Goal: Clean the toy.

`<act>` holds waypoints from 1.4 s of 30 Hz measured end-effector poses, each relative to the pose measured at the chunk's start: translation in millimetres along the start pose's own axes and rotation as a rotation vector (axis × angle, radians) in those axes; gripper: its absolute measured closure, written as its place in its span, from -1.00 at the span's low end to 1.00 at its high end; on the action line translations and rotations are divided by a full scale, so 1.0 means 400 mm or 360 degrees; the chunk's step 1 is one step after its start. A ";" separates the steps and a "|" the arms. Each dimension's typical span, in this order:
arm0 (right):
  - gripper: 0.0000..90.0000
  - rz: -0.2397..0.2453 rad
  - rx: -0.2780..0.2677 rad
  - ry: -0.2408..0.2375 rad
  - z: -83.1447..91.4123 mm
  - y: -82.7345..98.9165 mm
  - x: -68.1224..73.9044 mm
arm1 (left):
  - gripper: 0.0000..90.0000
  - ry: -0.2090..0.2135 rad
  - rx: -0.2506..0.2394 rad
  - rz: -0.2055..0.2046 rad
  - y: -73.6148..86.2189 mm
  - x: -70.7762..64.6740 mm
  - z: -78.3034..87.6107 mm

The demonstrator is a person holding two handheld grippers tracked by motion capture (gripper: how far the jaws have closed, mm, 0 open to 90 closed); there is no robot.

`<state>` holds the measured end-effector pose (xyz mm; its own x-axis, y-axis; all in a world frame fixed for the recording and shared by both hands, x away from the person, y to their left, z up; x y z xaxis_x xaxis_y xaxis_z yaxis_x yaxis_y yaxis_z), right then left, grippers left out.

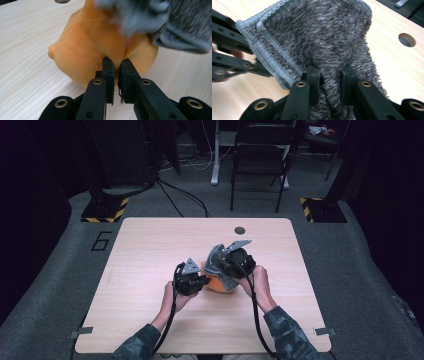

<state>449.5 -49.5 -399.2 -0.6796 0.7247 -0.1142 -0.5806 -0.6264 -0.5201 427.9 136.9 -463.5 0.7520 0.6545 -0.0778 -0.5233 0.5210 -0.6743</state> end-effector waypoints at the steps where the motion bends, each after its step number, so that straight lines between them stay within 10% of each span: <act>1: 0.64 -0.0008 0.0006 -0.0002 -0.008 0.001 0.001 | 0.86 0.0005 0.0003 0.0006 0.002 0.002 -0.002; 42: 0.65 -0.0314 0.0475 -0.0030 -0.189 0.132 -0.154 | 0.84 0.0015 -0.0026 0.0054 0.015 0.034 -0.013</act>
<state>494.6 -105.3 -483.6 -0.5476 0.8365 -0.0190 -0.8052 -0.5330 -0.2598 437.0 146.4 -472.4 0.7377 0.6665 -0.1076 -0.5420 0.4896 -0.6831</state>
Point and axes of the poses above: each handheld gripper's, and its own axes: z roughly backward along the jaws, y roughly out of its underside, x roughly to its left, the point moved 1 cm from there along -z, roughly forward along the jaws, and after that the axes turned 12 degrees about x, right-handed, at the moved point
